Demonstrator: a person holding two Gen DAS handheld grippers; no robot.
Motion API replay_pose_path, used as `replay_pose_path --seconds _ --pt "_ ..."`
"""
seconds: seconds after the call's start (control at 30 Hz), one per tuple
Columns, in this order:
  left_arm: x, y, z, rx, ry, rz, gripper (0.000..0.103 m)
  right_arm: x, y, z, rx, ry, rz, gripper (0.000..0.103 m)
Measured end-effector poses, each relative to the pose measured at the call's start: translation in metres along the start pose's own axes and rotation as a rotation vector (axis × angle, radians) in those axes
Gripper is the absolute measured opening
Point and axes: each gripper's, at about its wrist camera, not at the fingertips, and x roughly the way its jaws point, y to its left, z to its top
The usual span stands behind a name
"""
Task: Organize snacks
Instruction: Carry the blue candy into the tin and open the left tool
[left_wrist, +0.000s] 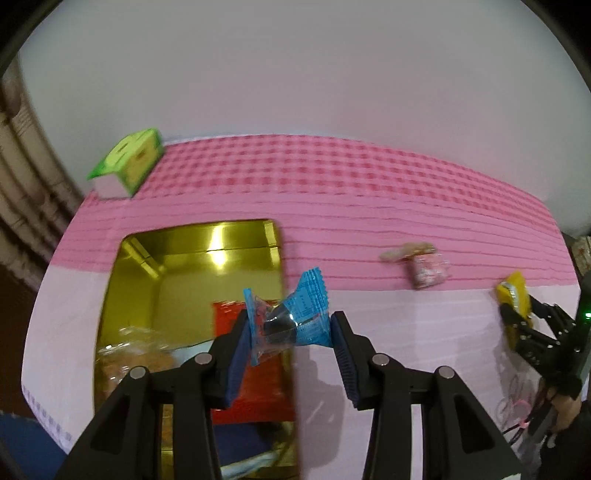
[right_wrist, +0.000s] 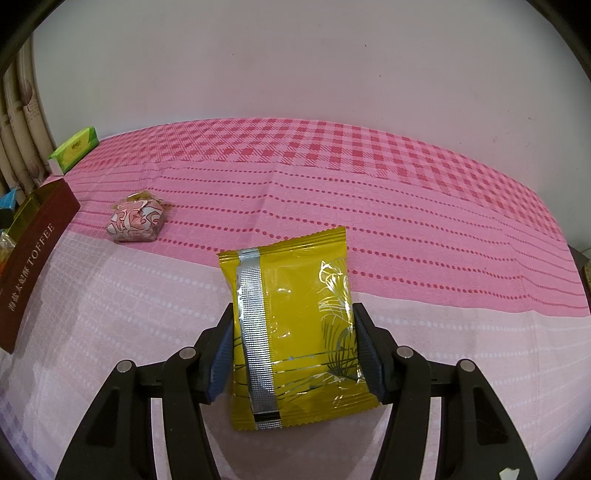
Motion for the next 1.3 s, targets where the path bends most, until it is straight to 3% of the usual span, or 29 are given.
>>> replay_pose_path --seconds 0.33,1.07,1.3 --pt "0.011 0.034 -0.013 -0.026 0.032 0.084 0.043 0.002 0.000 0.001 -0.005 0.001 -0.004 0.056" --pt "0.029 0.049 -0.018 -0.026 0.070 0.120 0.044 0.002 0.001 0.002 -0.007 0.000 -0.007 0.056" --pt "0.031 0.049 -0.019 -0.022 0.075 0.119 0.048 0.002 0.001 0.001 -0.008 0.000 -0.008 0.055"
